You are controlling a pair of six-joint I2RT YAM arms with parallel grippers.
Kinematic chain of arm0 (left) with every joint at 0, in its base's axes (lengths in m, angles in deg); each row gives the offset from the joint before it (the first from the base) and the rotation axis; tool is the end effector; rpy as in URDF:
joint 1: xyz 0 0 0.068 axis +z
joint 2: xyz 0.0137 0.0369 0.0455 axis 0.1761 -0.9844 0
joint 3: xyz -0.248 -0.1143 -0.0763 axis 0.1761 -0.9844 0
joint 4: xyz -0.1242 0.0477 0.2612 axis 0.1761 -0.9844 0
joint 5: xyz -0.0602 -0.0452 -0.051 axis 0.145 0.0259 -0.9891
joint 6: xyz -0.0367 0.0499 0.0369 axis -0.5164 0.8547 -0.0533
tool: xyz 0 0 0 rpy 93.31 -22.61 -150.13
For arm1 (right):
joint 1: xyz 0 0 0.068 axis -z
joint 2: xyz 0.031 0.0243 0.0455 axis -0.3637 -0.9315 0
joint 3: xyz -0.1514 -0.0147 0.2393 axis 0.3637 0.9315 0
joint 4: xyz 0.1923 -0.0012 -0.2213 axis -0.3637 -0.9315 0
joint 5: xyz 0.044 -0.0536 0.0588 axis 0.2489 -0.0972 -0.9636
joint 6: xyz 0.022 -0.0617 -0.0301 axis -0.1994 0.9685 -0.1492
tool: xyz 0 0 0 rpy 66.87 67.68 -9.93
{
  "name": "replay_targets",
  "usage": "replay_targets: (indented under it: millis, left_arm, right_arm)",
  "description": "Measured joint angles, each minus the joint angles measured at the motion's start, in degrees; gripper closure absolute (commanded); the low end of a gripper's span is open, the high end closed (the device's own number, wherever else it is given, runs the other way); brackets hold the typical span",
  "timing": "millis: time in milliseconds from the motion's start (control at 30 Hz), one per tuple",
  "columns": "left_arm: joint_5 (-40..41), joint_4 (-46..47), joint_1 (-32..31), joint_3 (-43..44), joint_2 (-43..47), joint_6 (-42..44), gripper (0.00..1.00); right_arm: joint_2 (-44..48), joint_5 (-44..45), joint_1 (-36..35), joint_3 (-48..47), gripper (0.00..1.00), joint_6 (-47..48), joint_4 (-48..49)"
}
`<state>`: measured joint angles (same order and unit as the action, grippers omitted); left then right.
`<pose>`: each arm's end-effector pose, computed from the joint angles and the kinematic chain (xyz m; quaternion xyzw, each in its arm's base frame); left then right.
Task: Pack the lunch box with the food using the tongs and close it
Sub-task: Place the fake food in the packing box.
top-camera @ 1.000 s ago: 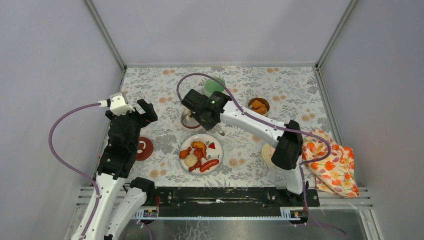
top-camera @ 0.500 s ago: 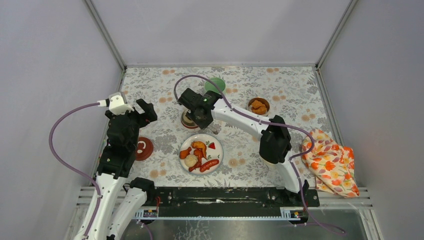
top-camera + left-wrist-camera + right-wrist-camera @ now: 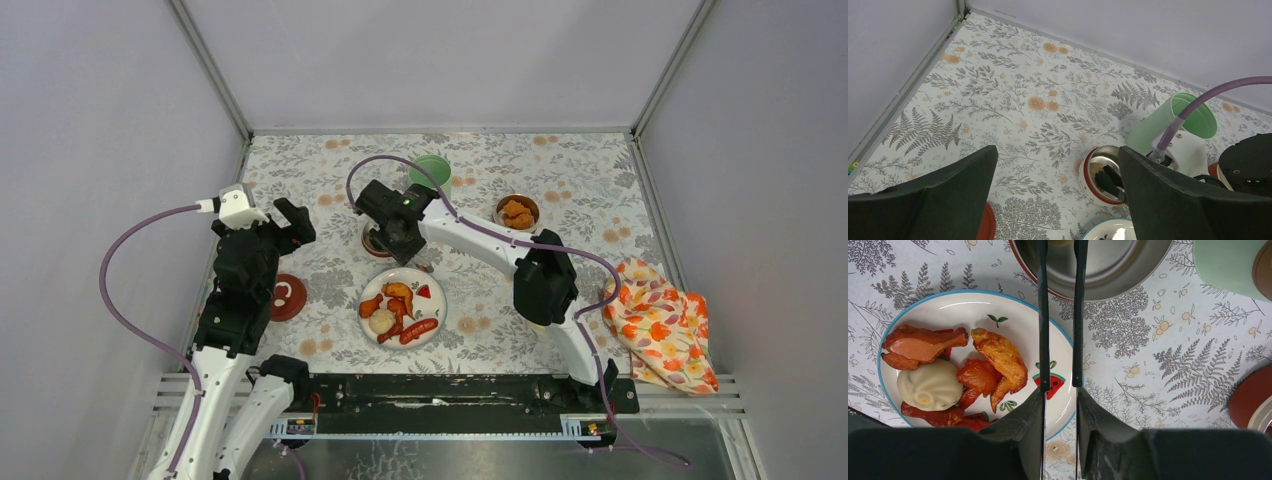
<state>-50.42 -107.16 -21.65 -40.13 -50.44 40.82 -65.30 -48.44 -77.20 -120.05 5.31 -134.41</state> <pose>0.1841 -0.0183 0.3589 -0.1499 0.7443 -0.0488 0.6490 0.3000 0.4287 0.2359 -0.4241 0.8753 0.0520 0.2264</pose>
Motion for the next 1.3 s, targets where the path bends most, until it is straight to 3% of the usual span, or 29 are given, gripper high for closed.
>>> replay_targets:
  millis: [600,967,1300]
  left_arm:
    - [-0.5,0.0,0.0,0.0,-0.1,0.0,0.02]
    - [-1.6,0.0,0.1,-0.3,-0.5,-0.1,0.02]
    - [-1.9,0.0,0.4,-0.3,-1.3,-0.3,0.02]
  right_arm:
    - [0.4,-0.2,0.0,0.0,0.58,0.0,0.0]
    - [6.1,-0.4,0.0,1.3,0.57,-0.2,0.2]
    - [15.1,-1.1,-1.4,11.2,0.56,0.0,0.9]
